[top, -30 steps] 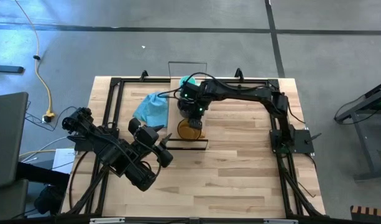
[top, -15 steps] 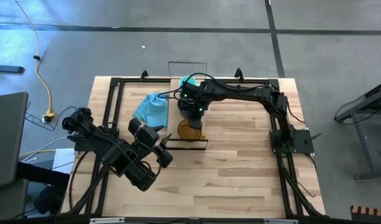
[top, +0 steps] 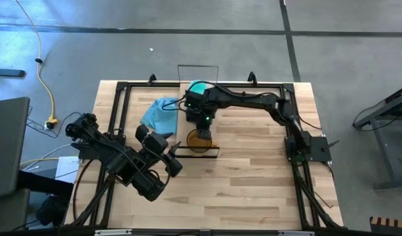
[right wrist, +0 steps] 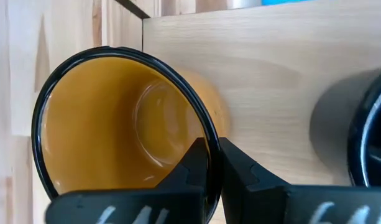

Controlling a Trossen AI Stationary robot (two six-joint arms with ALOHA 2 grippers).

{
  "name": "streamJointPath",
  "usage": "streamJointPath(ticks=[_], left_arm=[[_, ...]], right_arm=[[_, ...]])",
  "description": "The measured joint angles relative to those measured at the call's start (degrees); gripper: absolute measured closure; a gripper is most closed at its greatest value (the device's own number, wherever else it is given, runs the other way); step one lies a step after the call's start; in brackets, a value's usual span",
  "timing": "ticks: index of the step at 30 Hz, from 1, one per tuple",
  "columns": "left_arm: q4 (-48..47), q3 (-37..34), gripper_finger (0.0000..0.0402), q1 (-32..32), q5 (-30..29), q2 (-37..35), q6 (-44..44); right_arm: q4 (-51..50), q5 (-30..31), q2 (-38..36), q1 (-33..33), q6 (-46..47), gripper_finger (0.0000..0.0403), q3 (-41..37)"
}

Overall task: Stack small to large cups/mugs on shelf
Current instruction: Put the yellow mug on the shelf

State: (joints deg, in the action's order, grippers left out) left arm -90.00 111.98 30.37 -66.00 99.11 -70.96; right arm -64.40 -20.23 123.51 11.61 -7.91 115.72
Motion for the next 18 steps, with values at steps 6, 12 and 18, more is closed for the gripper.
streamJointPath(ticks=[6, 12, 18], left_arm=[[-0.01, 0.00, 0.0220, 0.02, 1.88, 0.00, -0.76], [-0.01, 0.00, 0.0220, 0.02, 2.52, 0.00, -0.89], [-0.01, 0.00, 0.0220, 0.02, 2.41, 0.00, 0.32]], right_arm=[[-8.45, 1.89, 6.39, -0.13, -2.81, 0.0403, 12.36], [-12.87, 2.50, 9.64, 0.45, -4.31, 0.0403, 18.58], [-14.15, 1.70, 9.70, 0.68, -4.81, 0.0403, 17.19]])
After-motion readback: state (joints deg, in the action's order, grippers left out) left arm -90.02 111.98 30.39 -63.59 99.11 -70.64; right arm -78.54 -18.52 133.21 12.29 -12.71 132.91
